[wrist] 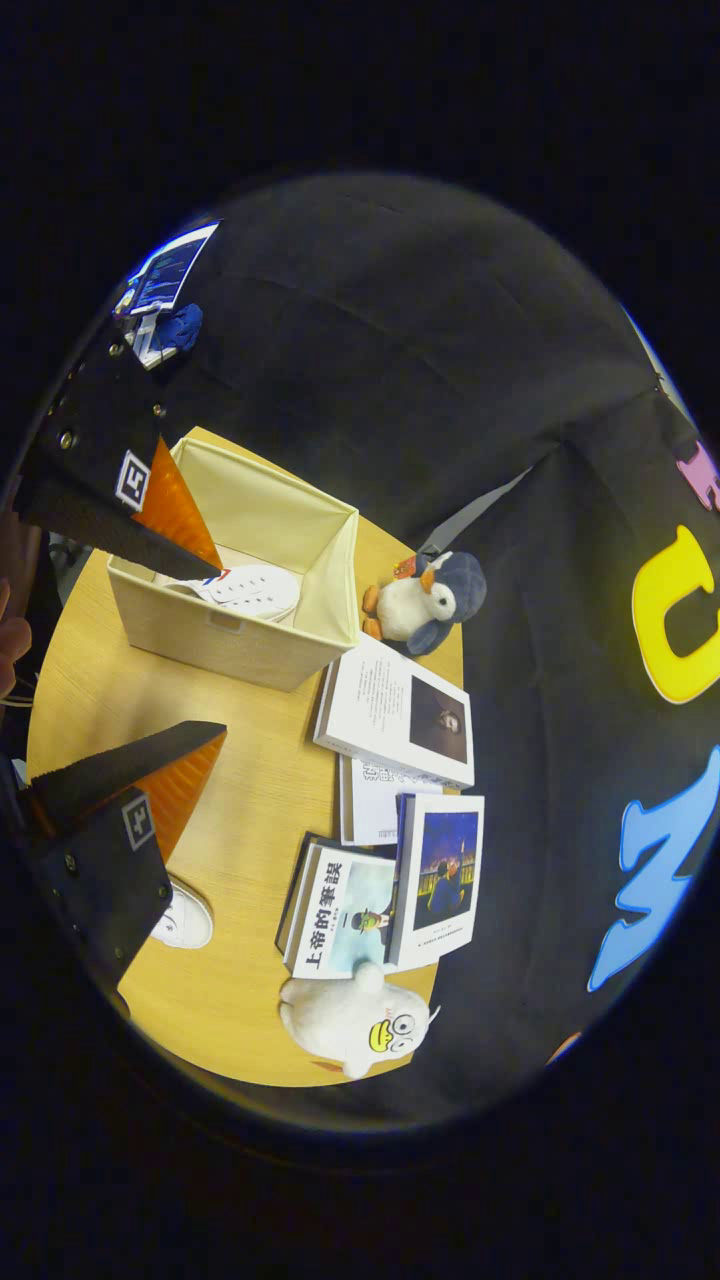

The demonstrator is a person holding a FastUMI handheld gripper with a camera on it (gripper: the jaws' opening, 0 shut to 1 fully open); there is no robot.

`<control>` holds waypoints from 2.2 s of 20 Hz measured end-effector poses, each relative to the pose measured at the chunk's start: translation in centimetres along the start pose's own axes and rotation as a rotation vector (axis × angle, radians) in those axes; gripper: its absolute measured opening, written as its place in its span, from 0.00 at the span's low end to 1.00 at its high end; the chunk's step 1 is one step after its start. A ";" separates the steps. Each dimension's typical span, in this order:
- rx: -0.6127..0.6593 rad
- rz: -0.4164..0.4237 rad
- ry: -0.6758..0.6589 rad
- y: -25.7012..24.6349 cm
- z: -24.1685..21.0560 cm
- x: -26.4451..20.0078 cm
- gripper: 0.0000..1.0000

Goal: Open the storage box then place both shoes into the box .Put the left shoe in first, then the right shoe, with the right side of both shoes facing outward in a uniform manner.

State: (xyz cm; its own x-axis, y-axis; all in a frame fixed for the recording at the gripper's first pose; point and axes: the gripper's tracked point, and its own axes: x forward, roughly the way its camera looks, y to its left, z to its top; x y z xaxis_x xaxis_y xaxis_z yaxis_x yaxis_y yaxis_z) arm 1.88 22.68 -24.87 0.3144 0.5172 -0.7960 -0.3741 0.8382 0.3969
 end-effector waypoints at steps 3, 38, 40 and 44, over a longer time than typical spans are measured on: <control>0.023 -0.028 -0.027 -3.2 -0.5 -1.5 0.87; 0.291 -0.301 0.285 -26.5 -21.2 -1.4 0.73; 0.285 -0.309 0.294 -27.0 -21.3 -0.6 0.74; 0.283 -0.317 0.329 -27.2 -21.8 0.7 0.67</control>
State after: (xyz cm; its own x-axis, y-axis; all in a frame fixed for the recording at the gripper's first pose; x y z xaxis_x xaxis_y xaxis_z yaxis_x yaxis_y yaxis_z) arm -6.75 -3.50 -46.21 0.0670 0.1874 -0.9800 -0.0407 0.9819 0.1850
